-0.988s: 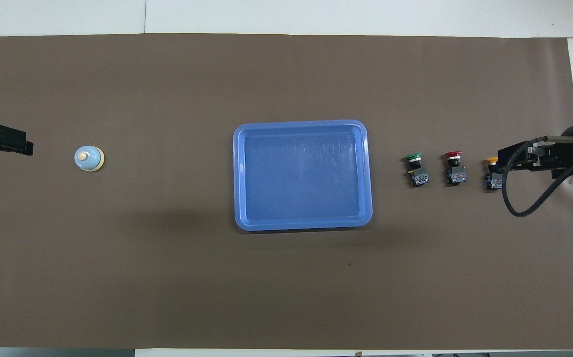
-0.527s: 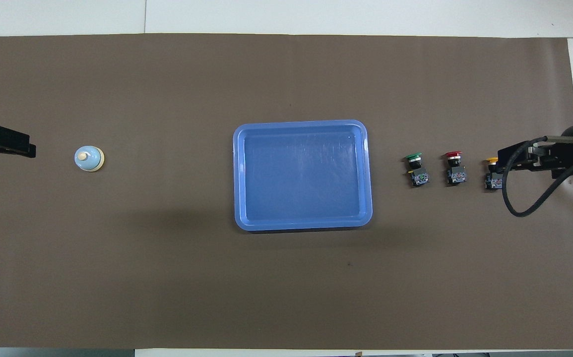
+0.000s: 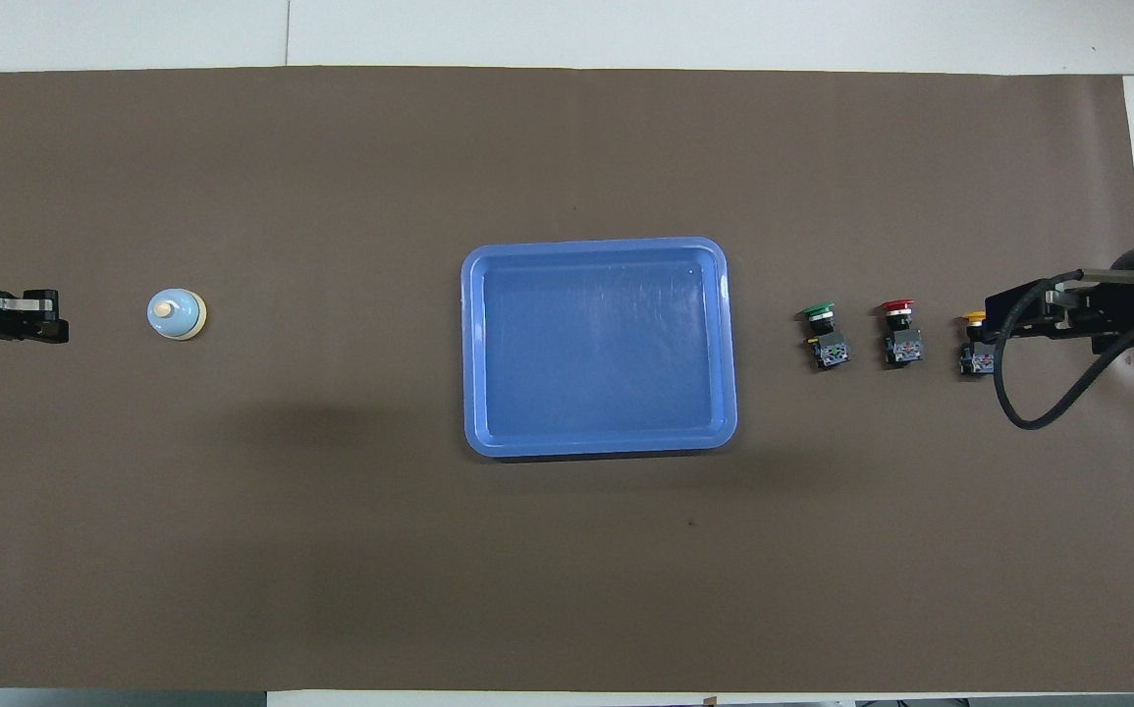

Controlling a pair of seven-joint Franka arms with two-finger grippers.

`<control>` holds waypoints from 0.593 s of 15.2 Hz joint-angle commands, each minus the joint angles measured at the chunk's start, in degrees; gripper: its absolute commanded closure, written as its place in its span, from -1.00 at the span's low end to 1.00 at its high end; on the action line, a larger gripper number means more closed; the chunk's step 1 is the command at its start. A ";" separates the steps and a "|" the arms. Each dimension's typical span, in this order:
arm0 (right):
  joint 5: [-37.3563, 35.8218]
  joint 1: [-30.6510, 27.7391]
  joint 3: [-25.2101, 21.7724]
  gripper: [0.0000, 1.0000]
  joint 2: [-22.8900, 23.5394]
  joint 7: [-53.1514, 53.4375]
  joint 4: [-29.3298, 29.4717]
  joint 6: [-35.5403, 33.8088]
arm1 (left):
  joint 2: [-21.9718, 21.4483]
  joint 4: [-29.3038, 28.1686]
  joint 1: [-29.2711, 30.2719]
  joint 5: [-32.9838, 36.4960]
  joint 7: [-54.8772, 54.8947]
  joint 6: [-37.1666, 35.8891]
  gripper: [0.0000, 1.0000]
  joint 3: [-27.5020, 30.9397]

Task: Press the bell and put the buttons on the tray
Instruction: 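Move the left gripper over the bell and press down on it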

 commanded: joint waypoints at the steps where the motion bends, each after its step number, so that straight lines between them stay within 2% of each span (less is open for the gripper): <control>1: 0.10 -0.70 0.34 -1.00 -0.58 -1.55 -0.20 -0.83 | 3.86 -1.68 0.24 -0.66 4.56 5.64 1.00 -0.14; 9: 0.10 -0.70 0.34 -1.00 -0.58 -1.55 -0.20 -0.83 | 14.68 -1.76 2.17 -0.66 4.84 19.62 1.00 -0.05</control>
